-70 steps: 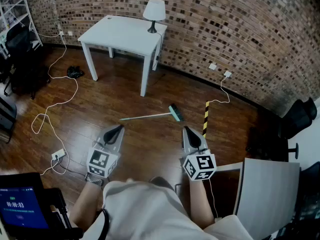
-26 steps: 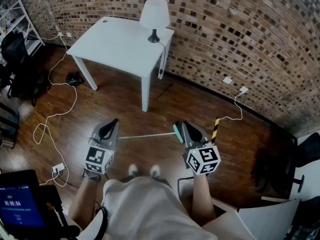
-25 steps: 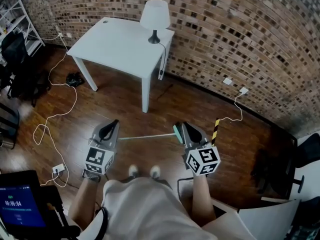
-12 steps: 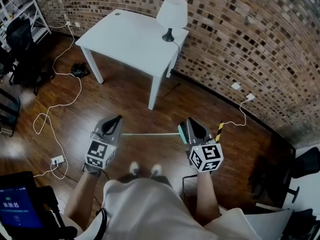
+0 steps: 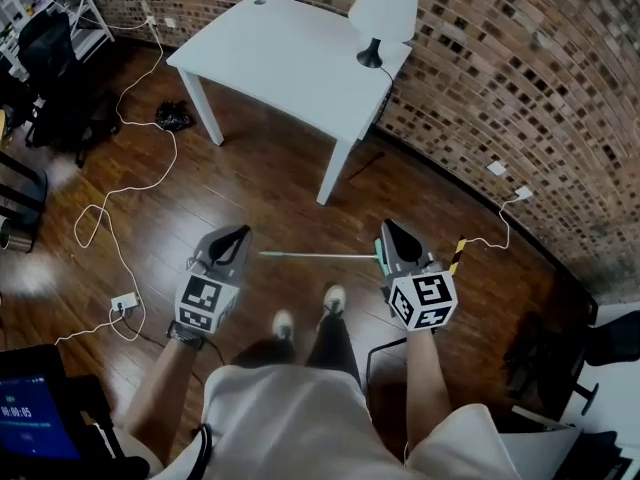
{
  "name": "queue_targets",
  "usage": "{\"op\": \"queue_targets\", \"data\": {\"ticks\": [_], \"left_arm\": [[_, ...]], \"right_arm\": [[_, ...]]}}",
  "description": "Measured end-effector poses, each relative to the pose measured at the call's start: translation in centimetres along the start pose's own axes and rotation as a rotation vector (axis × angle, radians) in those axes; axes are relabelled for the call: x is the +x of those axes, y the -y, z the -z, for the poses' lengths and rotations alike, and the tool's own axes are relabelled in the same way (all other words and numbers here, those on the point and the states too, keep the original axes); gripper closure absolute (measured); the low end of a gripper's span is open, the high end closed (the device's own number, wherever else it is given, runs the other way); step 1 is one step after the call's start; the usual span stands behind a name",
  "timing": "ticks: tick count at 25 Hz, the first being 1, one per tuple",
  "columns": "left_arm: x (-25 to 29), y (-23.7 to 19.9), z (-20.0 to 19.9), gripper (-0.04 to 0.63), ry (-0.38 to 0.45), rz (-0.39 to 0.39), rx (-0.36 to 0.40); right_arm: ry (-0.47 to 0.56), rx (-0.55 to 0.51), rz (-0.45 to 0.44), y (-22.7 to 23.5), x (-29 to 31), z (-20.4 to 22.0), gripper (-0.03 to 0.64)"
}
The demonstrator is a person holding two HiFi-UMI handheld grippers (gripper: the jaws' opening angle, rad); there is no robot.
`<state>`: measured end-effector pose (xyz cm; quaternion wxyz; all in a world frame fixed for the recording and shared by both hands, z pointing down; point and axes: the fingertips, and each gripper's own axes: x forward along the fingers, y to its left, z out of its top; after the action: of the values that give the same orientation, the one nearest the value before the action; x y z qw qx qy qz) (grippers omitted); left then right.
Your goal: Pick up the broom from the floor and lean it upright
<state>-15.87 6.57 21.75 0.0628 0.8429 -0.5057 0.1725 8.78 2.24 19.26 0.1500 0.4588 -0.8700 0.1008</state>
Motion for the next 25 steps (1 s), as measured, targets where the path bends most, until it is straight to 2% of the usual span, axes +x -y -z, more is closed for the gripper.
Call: {"op": "queue_targets", "data": {"ticks": [4, 10, 18, 22, 25], "left_arm": [[1.6, -0.9, 2.1, 0.595, -0.05, -0.021, -0.02], [5.8, -2.0, 6.1, 0.595, -0.108, -0.056, -0.055], [11.2, -3.6, 16.0, 0.595, -0.193, -0.159, -0.164], [13.8, -4.6, 21.8, 0.595, -0.22, -0.218, -0.24], [15.9, -4.6, 26.4, 0.595, -0.235, -0.229, -0.274]], "right_arm": [[-0.061, -0.016, -0.041, 0.6, 3.6, 2.4, 0.603], [-0.175, -0.049, -0.125, 2.0, 10.5, 8.4, 0.601], [-0.361, -0.116, -0.272, 2.4, 21.3, 21.8, 0.578], [-0.432, -0.167, -0.357, 1.0, 25.8, 28.5, 0.561], [-0.479, -0.218, -0.418, -0.3, 28.5, 34.6, 0.552]]}}
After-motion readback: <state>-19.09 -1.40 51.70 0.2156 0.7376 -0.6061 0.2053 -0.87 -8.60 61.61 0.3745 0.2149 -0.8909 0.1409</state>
